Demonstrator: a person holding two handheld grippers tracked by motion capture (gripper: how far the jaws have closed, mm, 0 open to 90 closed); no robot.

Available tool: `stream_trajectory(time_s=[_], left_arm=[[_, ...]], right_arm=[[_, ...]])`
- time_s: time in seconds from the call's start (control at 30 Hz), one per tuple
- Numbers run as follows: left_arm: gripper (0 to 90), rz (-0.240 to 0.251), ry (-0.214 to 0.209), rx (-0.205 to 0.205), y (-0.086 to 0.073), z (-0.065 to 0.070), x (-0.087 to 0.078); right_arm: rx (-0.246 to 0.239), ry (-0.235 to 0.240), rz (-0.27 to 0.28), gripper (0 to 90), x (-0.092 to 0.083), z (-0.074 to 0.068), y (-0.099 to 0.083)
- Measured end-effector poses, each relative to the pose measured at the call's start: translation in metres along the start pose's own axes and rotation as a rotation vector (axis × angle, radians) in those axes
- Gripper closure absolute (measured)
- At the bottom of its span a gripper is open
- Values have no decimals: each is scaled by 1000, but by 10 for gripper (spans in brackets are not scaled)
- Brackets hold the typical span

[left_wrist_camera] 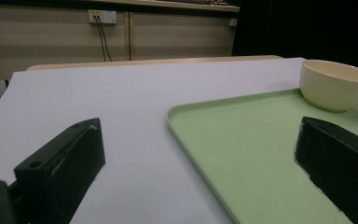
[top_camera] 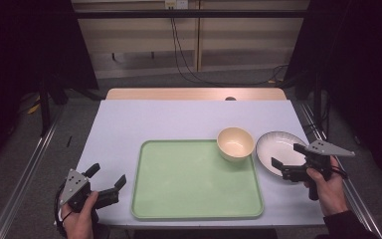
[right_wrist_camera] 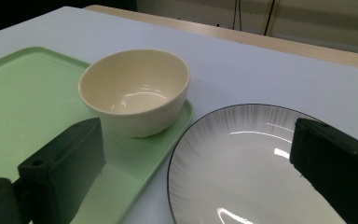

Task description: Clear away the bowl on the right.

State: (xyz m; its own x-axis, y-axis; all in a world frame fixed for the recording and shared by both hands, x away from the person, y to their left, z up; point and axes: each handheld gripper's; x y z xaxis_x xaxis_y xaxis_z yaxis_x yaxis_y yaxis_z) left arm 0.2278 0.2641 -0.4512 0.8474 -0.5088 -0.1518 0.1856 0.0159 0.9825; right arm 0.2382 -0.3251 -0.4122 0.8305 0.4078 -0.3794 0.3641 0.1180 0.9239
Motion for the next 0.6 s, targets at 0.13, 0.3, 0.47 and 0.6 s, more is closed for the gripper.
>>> stream_trajectory(time_s=[0.13, 0.3, 0.47, 0.6], left_arm=[[16, -1, 1, 2, 0, 0, 0], [16, -6, -4, 12, 0, 0, 0], [16, -5, -6, 13, 0, 0, 0], [16, -2, -5, 11, 0, 1, 0]], right_arm=[[-3, 2, -8, 24, -6, -3, -7], [-9, 8, -3, 25, -12, -6, -15], [7, 12, 14, 24, -20, -8, -21], [8, 26, 15, 20, -26, -8, -25]])
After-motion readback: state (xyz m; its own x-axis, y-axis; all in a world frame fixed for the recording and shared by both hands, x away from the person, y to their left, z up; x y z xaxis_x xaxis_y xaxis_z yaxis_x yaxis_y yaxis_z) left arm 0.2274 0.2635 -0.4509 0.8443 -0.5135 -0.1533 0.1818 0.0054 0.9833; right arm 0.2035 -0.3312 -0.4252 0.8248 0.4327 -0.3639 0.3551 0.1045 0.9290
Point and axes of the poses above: each handheld gripper's, and its own axes: x roughly forward along the jaws, y roughly out of its top, z roughly to its right, and after that the axes turned 5 degrees about z, right-handed
